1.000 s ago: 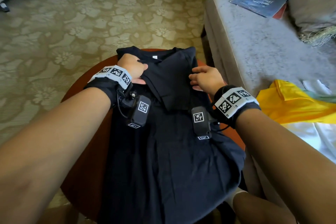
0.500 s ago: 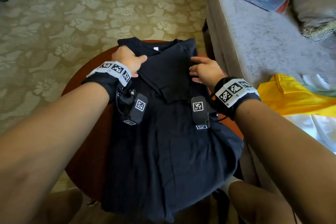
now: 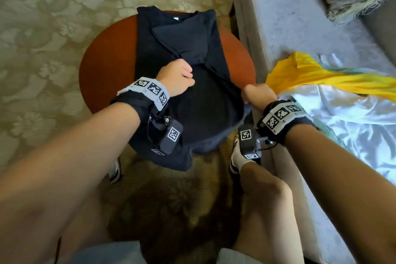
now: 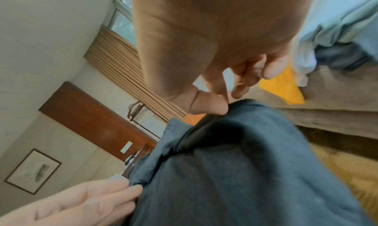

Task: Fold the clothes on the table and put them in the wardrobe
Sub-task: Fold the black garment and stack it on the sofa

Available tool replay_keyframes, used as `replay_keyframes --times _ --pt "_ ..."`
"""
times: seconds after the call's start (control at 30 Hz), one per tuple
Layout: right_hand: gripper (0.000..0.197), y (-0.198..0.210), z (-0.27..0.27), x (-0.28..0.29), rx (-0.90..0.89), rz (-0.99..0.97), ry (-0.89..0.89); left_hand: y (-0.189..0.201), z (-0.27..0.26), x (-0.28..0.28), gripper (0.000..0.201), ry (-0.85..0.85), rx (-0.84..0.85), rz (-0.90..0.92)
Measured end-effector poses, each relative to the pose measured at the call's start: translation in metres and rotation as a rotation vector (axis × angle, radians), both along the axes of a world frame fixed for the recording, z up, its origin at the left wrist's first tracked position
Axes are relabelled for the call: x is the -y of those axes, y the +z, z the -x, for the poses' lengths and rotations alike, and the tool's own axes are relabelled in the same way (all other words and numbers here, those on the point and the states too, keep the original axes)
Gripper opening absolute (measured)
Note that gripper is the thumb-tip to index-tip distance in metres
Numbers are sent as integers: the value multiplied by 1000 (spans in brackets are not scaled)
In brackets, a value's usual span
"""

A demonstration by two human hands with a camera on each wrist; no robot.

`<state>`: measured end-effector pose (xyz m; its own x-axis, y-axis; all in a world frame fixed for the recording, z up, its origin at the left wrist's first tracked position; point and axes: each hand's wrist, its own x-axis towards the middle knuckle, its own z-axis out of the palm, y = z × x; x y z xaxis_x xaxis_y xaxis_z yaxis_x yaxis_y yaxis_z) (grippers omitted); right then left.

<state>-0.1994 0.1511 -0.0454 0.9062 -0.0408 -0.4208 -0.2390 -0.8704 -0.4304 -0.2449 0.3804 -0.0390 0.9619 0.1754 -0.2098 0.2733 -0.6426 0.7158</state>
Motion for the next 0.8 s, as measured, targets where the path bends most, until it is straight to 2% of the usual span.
replay_keyframes --times 0.07,0.17,0.3,0.37,0.4,0.53,0.63,0.73,0.8 --pt "42 2 15 7 7 120 32 -5 15 14 26 -45 -10 -81" --pt "41 3 34 15 23 199 69 -6 32 37 35 -125 -47 -330" --pt "23 4 57 19 -25 24 59 -4 50 63 36 -226 -134 -401" --pt "6 4 65 20 -40 -30 73 -10 58 66 44 -237 -197 -390" --pt "4 3 68 22 -38 -47 74 -13 61 65 47 -235 -216 -372" --pt "15 8 79 33 -30 -135 59 -15 66 60 51 -243 -224 -358" --pt "11 10 85 43 -77 -206 70 -13 66 65 53 -253 -244 -381" --pt "35 14 89 46 -58 -316 29 -13 69 69 59 -260 -268 -410" --pt "36 17 92 44 -45 -369 12 -13 73 72 62 -250 -266 -409"
